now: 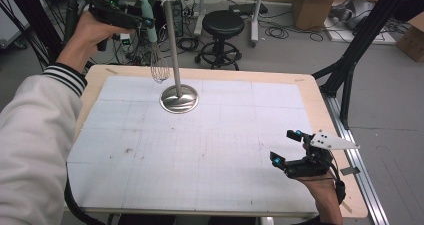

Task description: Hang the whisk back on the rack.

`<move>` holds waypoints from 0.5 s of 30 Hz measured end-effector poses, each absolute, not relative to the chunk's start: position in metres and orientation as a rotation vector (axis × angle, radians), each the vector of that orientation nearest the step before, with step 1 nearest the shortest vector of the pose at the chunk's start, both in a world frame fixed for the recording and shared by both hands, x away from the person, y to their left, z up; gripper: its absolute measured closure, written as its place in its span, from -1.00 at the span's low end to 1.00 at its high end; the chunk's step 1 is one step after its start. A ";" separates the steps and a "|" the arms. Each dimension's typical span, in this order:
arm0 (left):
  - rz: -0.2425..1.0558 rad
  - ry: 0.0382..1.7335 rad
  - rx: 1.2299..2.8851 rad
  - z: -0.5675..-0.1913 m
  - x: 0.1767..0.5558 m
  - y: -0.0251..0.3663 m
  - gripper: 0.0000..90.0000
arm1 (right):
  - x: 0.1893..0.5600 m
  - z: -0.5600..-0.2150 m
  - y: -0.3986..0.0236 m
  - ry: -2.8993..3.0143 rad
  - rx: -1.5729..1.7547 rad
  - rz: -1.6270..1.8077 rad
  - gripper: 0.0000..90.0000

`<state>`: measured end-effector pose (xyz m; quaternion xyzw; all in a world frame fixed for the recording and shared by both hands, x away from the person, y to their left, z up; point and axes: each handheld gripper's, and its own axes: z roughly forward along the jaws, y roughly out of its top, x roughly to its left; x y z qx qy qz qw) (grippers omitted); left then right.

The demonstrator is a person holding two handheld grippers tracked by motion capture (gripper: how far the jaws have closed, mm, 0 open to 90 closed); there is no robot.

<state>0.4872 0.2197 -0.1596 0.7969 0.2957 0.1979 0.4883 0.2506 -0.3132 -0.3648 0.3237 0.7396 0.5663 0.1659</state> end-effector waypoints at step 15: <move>0.560 0.748 1.870 -0.155 0.429 0.242 -0.96 | 0.251 -0.357 -0.314 2.089 0.885 1.648 -0.99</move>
